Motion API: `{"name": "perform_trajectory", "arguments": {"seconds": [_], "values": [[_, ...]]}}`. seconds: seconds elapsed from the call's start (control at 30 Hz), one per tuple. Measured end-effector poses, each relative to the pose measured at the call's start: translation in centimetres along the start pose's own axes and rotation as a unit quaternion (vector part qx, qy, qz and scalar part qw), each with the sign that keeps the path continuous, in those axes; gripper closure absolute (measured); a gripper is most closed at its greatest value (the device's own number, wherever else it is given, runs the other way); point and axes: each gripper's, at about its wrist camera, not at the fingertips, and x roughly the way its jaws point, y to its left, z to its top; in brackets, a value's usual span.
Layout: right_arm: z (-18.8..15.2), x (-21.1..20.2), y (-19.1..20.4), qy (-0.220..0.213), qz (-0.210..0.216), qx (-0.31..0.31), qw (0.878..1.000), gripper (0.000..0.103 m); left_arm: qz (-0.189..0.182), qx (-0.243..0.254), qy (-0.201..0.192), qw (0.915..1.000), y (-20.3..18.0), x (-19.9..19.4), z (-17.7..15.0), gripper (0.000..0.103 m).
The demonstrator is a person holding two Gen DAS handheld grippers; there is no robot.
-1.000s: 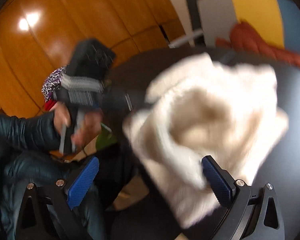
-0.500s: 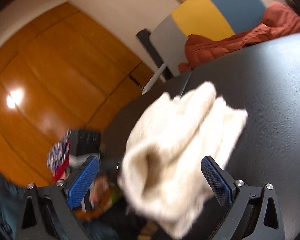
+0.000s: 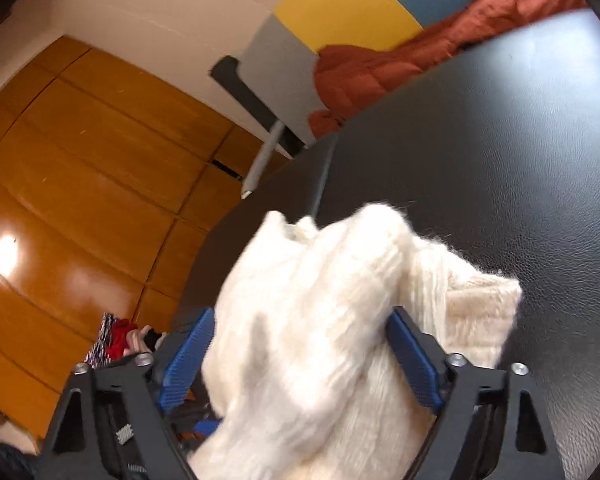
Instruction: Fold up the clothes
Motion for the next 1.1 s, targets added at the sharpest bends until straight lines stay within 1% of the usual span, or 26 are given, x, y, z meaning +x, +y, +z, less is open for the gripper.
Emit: {"name": "perform_trajectory", "arguments": {"seconds": [0.03, 0.07, 0.13, 0.2, 0.23, 0.27, 0.33, 0.43, 0.53, 0.6, 0.7, 0.8, 0.87, 0.9, 0.93, 1.0, 1.1], "values": [[0.2, 0.4, -0.2, 0.002, -0.003, 0.003, 1.000, 0.036, 0.001, 0.003, -0.001, 1.0000, 0.0, 0.0, -0.1, 0.082], [0.4, 0.7, -0.4, 0.004, -0.009, 0.003, 1.000, 0.043, 0.003, 0.006, -0.001, 1.0000, 0.0, 0.0, -0.2, 0.082], [0.4, 1.1, -0.2, 0.010, -0.032, -0.012, 0.999, 0.076, 0.006, 0.011, -0.003, 0.9999, -0.1, -0.1, -0.3, 0.082], [0.4, 1.4, -0.1, 0.015, -0.054, -0.029, 0.998, 0.080, 0.009, 0.015, -0.003, 0.9998, -0.3, -0.2, -0.3, 0.082], [0.4, 1.4, 0.3, 0.013, -0.061, -0.043, 0.997, 0.084, 0.008, 0.016, -0.006, 0.9998, -0.5, -0.4, -0.1, 0.082], [0.4, 1.2, 0.8, 0.012, -0.069, -0.058, 0.996, 0.085, 0.007, 0.018, -0.009, 0.9998, -0.7, -0.6, 0.2, 0.082], [0.4, 0.4, 2.2, 0.003, -0.080, -0.091, 0.993, 0.087, -0.002, 0.038, -0.017, 0.9991, -2.0, -0.7, 1.1, 0.082], [0.4, -2.0, 4.4, -0.027, -0.057, -0.134, 0.989, 0.088, -0.015, 0.071, -0.029, 0.9969, -4.0, -0.9, 2.5, 0.082], [0.3, -3.9, 5.4, -0.051, -0.033, -0.165, 0.985, 0.088, -0.022, 0.096, -0.017, 0.9950, -5.7, 1.4, 3.7, 0.082], [-0.1, -4.6, 4.7, -0.058, -0.033, -0.169, 0.983, 0.088, -0.029, 0.108, 0.007, 0.9937, -6.6, 3.5, 3.6, 0.082], [-0.9, -5.4, 1.8, -0.066, -0.026, -0.146, 0.987, 0.088, -0.036, 0.132, 0.059, 0.9889, -7.8, 7.3, 2.5, 0.082], [-2.1, -6.0, -1.6, -0.067, -0.042, -0.117, 0.990, 0.088, -0.044, 0.150, 0.092, 0.9834, -8.9, 9.6, 0.9, 0.082], [-2.9, -6.2, -3.8, -0.066, -0.064, -0.099, 0.991, 0.086, -0.040, 0.162, 0.097, 0.9811, -9.6, 10.3, 0.1, 0.082], [-3.4, -6.3, -4.7, -0.067, -0.071, -0.092, 0.991, 0.084, -0.031, 0.171, 0.096, 0.9800, -10.0, 10.5, -0.3, 0.082], [-3.8, -6.5, -5.6, -0.071, -0.073, -0.086, 0.991, 0.083, -0.019, 0.182, 0.091, 0.9789, -10.4, 10.7, -0.6, 0.082], [-4.2, -7.0, -6.7, -0.089, -0.056, -0.075, 0.992, 0.082, -0.001, 0.192, 0.081, 0.9780, -10.8, 10.9, -1.1, 0.082], [-4.2, -7.1, -6.8, -0.093, -0.060, -0.072, 0.991, 0.078, 0.022, 0.198, 0.070, 0.9775, -11.5, 10.9, -1.7, 0.081]]}}
